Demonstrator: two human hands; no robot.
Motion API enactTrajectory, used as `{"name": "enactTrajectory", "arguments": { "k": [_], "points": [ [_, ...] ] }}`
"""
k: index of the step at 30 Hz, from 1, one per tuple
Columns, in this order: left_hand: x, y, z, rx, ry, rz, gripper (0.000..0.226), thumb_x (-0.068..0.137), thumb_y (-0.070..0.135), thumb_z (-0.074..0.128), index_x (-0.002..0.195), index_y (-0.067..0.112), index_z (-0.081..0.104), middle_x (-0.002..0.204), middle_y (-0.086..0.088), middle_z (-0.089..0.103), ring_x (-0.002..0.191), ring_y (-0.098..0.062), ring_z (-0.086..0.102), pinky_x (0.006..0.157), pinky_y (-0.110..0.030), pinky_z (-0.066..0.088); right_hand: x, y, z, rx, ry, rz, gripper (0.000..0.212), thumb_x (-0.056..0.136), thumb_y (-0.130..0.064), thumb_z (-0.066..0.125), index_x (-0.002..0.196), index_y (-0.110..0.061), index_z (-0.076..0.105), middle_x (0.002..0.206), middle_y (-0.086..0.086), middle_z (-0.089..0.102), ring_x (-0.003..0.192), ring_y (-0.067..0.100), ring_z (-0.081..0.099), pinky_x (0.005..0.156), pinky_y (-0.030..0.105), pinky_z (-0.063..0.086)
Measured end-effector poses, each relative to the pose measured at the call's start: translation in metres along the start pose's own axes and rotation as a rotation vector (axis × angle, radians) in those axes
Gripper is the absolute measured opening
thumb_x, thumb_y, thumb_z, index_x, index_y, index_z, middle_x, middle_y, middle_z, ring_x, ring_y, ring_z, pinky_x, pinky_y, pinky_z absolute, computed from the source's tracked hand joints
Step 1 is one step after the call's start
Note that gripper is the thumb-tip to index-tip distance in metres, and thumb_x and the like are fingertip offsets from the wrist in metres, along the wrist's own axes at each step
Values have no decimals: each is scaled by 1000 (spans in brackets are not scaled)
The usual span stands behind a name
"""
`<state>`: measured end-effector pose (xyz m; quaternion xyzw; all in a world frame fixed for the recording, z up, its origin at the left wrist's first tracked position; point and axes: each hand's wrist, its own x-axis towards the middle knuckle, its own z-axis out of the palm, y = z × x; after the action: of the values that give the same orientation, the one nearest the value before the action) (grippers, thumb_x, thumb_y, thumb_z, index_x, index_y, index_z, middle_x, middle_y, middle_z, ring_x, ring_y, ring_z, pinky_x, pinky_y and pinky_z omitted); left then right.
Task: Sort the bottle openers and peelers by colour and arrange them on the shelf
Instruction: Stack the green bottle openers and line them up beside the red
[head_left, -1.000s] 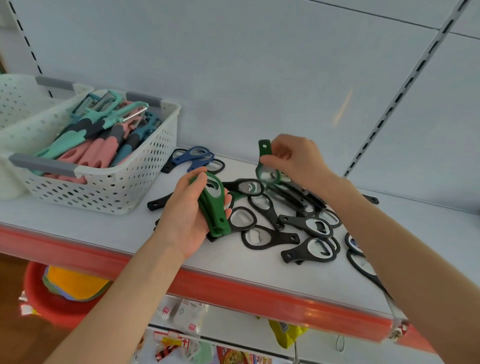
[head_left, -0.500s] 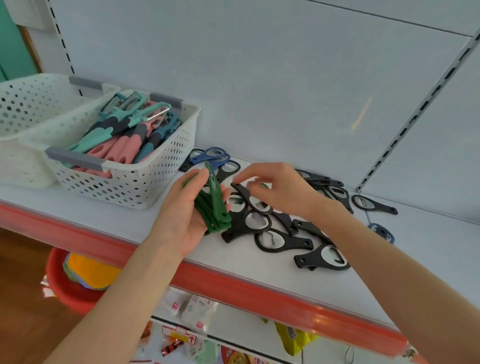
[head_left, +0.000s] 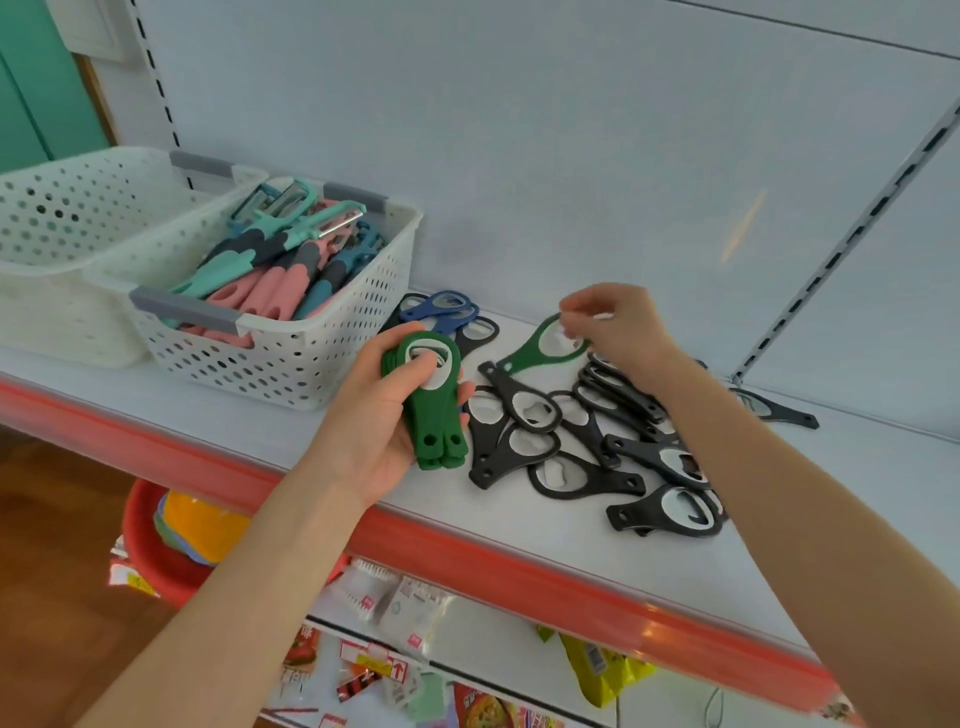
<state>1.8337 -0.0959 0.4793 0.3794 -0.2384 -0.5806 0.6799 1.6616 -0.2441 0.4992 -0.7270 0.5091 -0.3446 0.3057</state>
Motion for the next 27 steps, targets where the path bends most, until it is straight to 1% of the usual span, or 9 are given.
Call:
{"name": "enactTrajectory", "arguments": {
  "k": [2,5,7,9,11,14,17,20,27],
  "points": [
    [6,1,3,55,18,-16,23,92,4,48,103,23,54,111,-16,58,70,-24,67,63,-35,55,-3,-5,-21,95,69,6,12,84,-1,62,94,-2,66,68,0,61,49,-4,56,55,11,47],
    [17,2,14,104,31,-47,20,91,6,50,100,23,55,110,-14,59,70,-25,67,66,-37,52,-15,-15,-47,282,30,47,7,84,1,61,86,-6,65,70,5,61,52,2,61,65,20,54],
    [22,1,28,102,-60,-121,8,89,21,55,96,22,59,105,-10,62,70,-23,68,62,-36,54,-27,-23,-48,299,-88,56,12,83,0,63,83,-12,64,67,2,64,57,6,63,73,27,54],
    [22,-4,42,125,-223,-233,22,80,34,58,92,18,67,93,-7,68,69,-20,67,59,-33,54,-37,-27,-36,299,-187,38,13,82,-1,65,83,-14,64,65,-2,66,60,8,64,73,27,54],
    [24,-14,53,136,-285,-286,32,80,24,61,107,8,60,91,-11,66,69,-22,66,59,-31,55,-42,-27,-23,321,-172,-3,13,82,-2,65,83,-15,64,71,-1,67,65,8,65,72,24,55],
    [26,-22,58,101,-172,-288,29,84,-3,56,108,13,51,91,-18,62,65,-27,63,53,-29,55,-38,-2,-22,-72,-49,-42,18,89,-16,59,105,-12,65,99,5,67,96,16,63,90,28,48],
    [31,-25,57,67,-131,-269,28,85,-7,50,102,15,50,90,-20,60,64,-27,62,51,-29,54,-42,45,-34,-684,-276,72,49,95,-42,42,140,-26,37,143,6,41,135,24,34,110,40,28],
    [34,-27,58,37,-134,-256,26,85,-7,47,97,16,48,88,-21,59,63,-26,62,51,-29,53,-54,72,-48,-747,-347,232,52,96,-52,26,145,-38,16,156,0,14,145,20,6,114,54,12],
    [34,-37,64,-13,-160,-283,25,87,-4,47,100,17,47,97,-22,62,74,-30,68,60,-34,54,-84,83,-72,-754,-239,336,49,99,-43,22,146,-33,17,155,1,17,144,20,7,115,51,12]
  ]
}}
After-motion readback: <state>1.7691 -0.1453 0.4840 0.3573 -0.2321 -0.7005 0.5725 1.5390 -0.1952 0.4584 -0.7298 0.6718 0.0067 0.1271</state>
